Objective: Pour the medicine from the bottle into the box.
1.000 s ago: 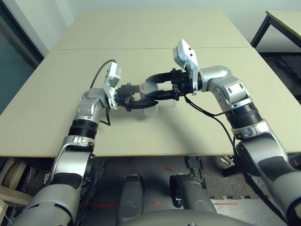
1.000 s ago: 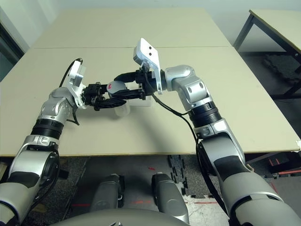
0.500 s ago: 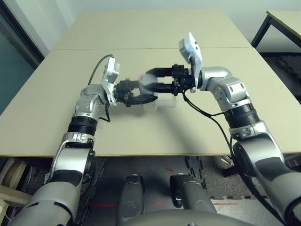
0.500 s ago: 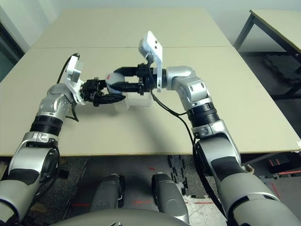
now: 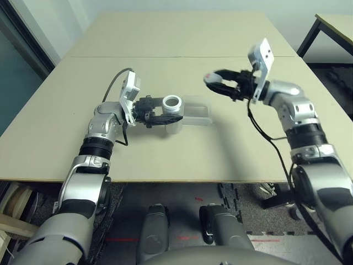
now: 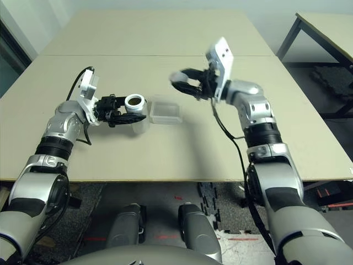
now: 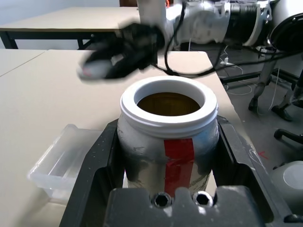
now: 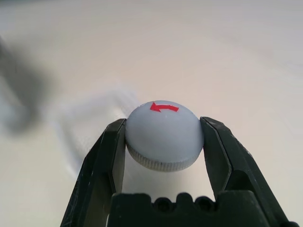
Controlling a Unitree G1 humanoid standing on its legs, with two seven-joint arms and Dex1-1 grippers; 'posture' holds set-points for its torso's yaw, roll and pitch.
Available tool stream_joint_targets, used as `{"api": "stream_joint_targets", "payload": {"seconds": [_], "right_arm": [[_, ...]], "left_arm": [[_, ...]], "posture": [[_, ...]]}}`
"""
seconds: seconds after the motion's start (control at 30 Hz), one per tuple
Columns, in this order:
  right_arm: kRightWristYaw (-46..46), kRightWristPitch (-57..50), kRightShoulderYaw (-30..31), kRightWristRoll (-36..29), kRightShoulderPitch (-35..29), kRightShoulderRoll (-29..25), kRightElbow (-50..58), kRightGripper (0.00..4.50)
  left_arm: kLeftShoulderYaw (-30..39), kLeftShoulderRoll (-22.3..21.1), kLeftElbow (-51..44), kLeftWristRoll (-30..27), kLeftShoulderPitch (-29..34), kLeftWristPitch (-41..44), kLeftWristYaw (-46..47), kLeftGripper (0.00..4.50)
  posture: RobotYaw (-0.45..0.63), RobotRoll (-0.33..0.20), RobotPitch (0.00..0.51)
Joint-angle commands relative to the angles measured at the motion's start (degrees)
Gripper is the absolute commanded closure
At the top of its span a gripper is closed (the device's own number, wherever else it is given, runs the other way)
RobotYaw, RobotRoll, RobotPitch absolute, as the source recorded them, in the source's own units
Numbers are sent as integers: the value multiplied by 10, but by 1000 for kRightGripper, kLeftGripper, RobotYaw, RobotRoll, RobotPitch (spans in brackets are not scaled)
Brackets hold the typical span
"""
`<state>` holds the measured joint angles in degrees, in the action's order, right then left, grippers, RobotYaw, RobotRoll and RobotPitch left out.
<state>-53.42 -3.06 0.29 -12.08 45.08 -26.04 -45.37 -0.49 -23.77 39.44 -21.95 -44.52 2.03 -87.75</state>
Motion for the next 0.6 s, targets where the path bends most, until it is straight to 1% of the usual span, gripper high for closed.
{"api": "stream_joint_targets", "payload": {"seconds": [0.03,0.23,0.47,0.53,0.57,0.6], "right_arm": [[35,50,-15,24,-8,-9,-58,1930],[99,88,-19,54,-7,-7,-143,1930],[92,102,-6,76,0,4,-177,1930],[88,100,-5,81,2,6,-179,1207],[87,99,-6,82,4,7,-180,990],[82,97,-6,83,6,6,-179,679]], "left_arm": [[1,-1,11,9,-9,-8,0,1781],[2,-1,19,12,-15,-15,8,1781],[9,-6,35,20,-24,-36,27,1781],[10,-6,37,23,-27,-41,33,1781],[10,-6,38,26,-28,-45,39,1781],[9,-6,42,32,-31,-48,45,1781]], "posture": [[-67,0,86],[-61,0,91],[-51,0,93],[-50,0,93],[-50,0,93],[-50,0,94]]}}
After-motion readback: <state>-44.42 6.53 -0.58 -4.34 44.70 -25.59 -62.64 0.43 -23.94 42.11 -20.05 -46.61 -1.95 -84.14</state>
